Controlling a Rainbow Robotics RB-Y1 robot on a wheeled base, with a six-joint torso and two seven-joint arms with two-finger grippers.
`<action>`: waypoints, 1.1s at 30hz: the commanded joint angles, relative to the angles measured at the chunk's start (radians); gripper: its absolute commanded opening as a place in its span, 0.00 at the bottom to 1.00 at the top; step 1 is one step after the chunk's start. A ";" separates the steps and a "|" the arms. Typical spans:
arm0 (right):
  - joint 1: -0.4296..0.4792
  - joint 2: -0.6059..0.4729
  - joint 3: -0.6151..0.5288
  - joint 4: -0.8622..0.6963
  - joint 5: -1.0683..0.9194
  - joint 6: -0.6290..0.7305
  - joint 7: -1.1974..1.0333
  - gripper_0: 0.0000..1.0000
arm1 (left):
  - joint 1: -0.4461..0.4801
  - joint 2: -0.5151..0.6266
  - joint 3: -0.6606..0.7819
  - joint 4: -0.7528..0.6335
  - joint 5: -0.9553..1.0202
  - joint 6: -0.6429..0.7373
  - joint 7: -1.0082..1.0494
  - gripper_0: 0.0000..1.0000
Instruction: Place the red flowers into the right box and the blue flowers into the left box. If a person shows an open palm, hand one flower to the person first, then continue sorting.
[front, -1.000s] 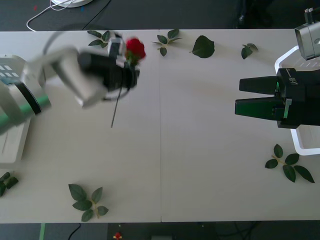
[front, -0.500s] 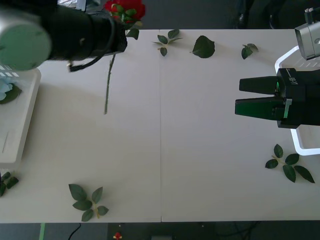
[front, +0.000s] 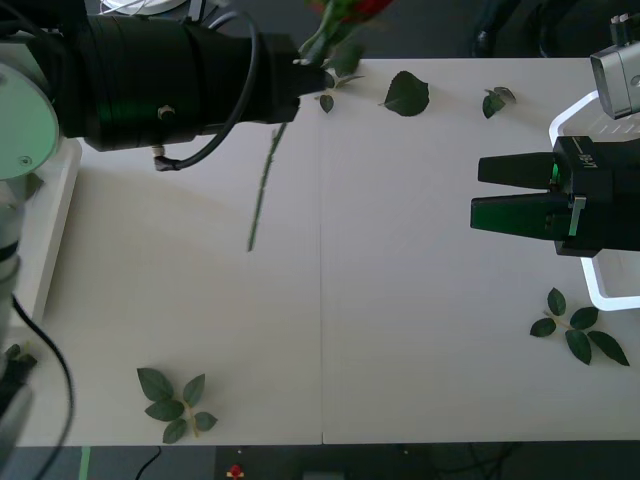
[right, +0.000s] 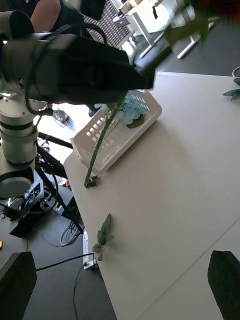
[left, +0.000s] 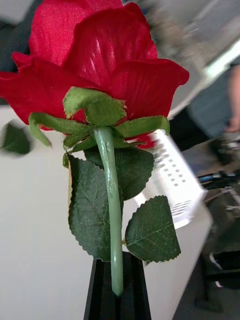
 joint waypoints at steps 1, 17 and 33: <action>-0.001 -0.008 -0.018 -0.009 -0.026 -0.001 -0.008 1.00 | 0.054 -0.058 0.032 -0.039 0.103 -0.089 -0.133 0.00; -0.024 -0.001 -0.018 0.022 -0.111 -0.001 -0.015 1.00 | 0.112 -0.060 -0.092 -0.016 0.314 -0.350 -0.154 0.00; -0.198 0.096 0.136 0.140 -0.174 -0.001 -0.013 1.00 | 0.115 -0.049 -0.139 0.015 0.350 -0.354 -0.138 0.00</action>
